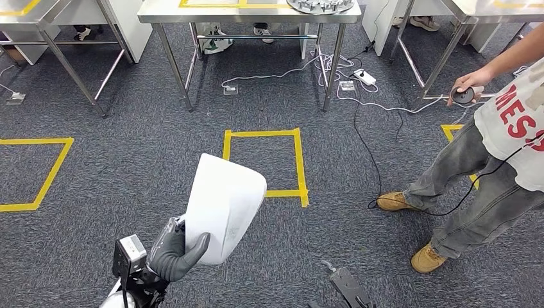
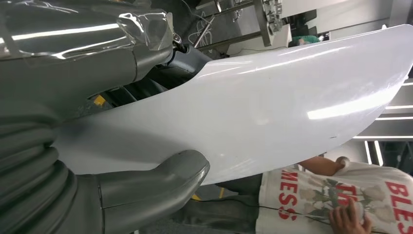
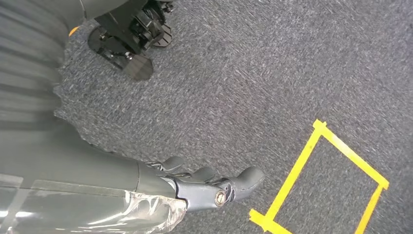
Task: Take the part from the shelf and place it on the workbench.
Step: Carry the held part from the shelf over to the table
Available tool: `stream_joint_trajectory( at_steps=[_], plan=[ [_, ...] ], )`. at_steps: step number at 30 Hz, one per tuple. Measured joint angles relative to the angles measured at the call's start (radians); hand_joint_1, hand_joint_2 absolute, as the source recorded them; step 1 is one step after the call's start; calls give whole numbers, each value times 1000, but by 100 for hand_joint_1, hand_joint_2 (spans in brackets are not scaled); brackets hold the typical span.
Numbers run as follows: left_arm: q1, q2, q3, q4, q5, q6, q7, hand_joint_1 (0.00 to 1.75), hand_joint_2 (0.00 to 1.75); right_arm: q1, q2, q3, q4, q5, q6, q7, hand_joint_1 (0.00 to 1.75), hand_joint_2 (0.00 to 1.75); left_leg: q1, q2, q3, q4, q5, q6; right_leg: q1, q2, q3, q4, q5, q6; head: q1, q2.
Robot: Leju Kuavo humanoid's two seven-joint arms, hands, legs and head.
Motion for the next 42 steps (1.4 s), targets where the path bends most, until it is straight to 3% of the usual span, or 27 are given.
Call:
stream_joint_trajectory(
  at_steps=[20,22,24,27,30,32,33,35,36,37,38,39,41,42],
  plan=[
    [8,14,-34,22,6,-53,-6,175,175,2,0,8,0,7,-2,3,0,175,0,0,-3,2,-1,1,-2,0,-1,-1,1,1,0,0],
    [7,18,-36,24,21,-73,-15,175,175,2,1,9,0,8,1,3,0,175,-2,0,-5,5,-3,10,-6,1,-1,-4,2,6,0,0],
    [7,22,-38,24,37,-93,-23,175,175,1,2,12,0,9,4,3,0,175,-4,0,-5,-5,-4,26,-6,1,-2,5,14,20,0,0],
    [6,27,-42,26,51,-120,-24,175,175,-3,0,16,1,10,6,3,0,175,2,5,17,-29,-7,43,-3,-21,-27,52,8,29,1,0],
    [10,29,-48,28,54,-139,-23,175,175,-7,-2,18,1,10,8,3,0,175,7,14,30,-32,-14,42,-12,-44,-119,221,-67,18,3,0],
    [13,31,-51,31,53,-145,-22,175,175,-4,-6,19,1,10,8,3,0,175,16,18,39,-31,-23,30,-25,-49,-164,294,-90,31,3,0],
    [13,31,-52,33,52,-147,-22,175,175,-2,-8,20,2,10,9,3,0,175,23,19,47,-30,-30,21,-33,-52,-157,274,-76,49,3,0],
    [13,32,-55,35,51,-152,-22,175,175,-1,-10,22,2,9,10,2,0,175,39,22,68,-25,-51,-4,-53,-65,-95,144,-19,95,4,0],
    [13,33,-55,35,50,-154,-21,175,175,-1,-9,24,2,8,10,1,0,175,45,24,78,-21,-64,-17,-58,-70,-66,84,-6,106,7,0],
    [12,34,-56,35,50,-157,-21,175,175,-2,-8,26,2,6,11,0,0,175,47,26,84,-20,-76,-30,-58,-75,-45,46,-4,101,8,0],
    [11,34,-57,35,48,-158,-20,175,175,-1,-8,28,2,5,11,0,0,175,48,28,93,-22,-84,-41,-57,-75,-37,33,-13,86,9,0],
    [10,35,-58,35,47,-159,-20,175,175,0,-8,30,2,5,12,-1,0,175,50,29,102,-24,-87,-49,-52,-71,-34,35,-27,62,9,0],
    [7,35,-61,35,46,-159,-20,175,175,5,-10,31,1,5,11,-2,0,175,56,29,95,5,-67,-59,-51,-61,-16,35,-37,31,4,0],
    [5,35,-61,35,46,-159,-20,175,175,7,-11,31,1,5,11,-2,0,175,58,28,67,53,-48,-60,-48,-56,-3,33,-45,21,2,0]
  ],
)
